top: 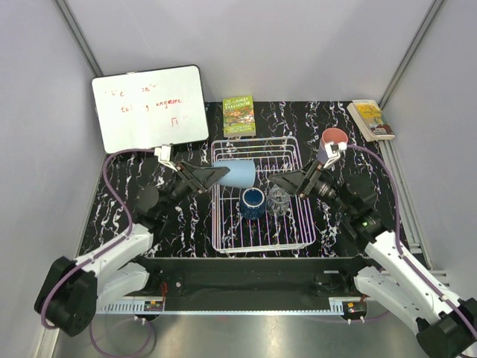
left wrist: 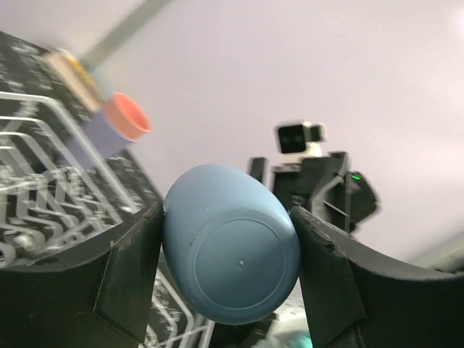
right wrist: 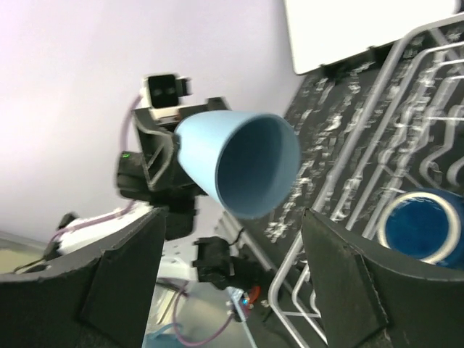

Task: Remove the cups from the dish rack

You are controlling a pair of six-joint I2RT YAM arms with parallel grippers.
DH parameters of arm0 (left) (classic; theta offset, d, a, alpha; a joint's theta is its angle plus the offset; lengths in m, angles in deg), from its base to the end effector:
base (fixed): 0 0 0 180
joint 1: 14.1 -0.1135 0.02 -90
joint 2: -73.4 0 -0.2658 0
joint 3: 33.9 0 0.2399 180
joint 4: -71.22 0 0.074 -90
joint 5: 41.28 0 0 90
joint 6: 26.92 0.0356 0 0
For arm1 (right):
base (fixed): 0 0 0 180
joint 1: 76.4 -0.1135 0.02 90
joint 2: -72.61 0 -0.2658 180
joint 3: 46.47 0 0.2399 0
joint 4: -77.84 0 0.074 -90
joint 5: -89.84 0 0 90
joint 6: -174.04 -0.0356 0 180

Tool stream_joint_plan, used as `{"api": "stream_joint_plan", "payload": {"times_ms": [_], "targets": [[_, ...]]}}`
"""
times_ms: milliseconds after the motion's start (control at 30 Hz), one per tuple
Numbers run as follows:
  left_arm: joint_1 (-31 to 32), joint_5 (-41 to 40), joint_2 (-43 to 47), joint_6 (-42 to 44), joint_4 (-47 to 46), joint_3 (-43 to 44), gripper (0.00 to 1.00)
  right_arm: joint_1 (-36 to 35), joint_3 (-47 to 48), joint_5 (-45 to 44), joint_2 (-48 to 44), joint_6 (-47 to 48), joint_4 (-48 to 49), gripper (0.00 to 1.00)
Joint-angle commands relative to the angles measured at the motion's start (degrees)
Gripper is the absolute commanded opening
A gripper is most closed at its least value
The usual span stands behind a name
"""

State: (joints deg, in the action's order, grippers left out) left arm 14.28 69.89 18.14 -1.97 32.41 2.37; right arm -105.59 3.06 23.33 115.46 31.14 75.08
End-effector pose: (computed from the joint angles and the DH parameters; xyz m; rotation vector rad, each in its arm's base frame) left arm 0.1665 -0.1046 0.2902 -0.0858 1.4274 -1.6090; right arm 0.1413 0.0952 0.3295 -0.0206 1.6937 1.4219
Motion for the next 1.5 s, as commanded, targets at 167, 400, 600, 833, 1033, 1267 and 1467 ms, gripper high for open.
{"api": "stream_joint_plan", "payload": {"times_ms": [167,400,600,833,1033,1267,1467], "targets": [[-0.52,10.21,-6.52,-10.09,-23.96,1.86,0.0,-2.01,3.97,7.8,5.22,-6.16,14.99,0.82],[-0.52,10.91,-6.26,-9.3,-21.59,2.48,0.0,-5.26,7.31,7.36,10.05,-4.93,16.83,0.8],[-0.52,10.91,-6.7,-8.95,-21.32,2.12,0.0,-10.09,10.38,6.31,14.98,-3.17,17.36,0.75],[-0.52,11.26,-7.4,-9.04,-22.02,1.43,0.0,-13.7,12.5,4.2,18.58,-1.24,16.23,0.35],[-0.52,11.26,-6.79,-7.72,-20.71,1.16,0.0,-13.96,12.5,2.36,17.88,0.43,13.06,0.0],[-1.31,13.19,-4.25,-3.59,-10.19,4.05,0.74,-13.96,11.53,-2.91,12.18,4.64,4.39,0.0],[-3.42,6.89,4.98,8.35,18.77,10.2,0.99,-13.88,14.34,-10.99,4.79,11.59,-9.67,0.0]]}}
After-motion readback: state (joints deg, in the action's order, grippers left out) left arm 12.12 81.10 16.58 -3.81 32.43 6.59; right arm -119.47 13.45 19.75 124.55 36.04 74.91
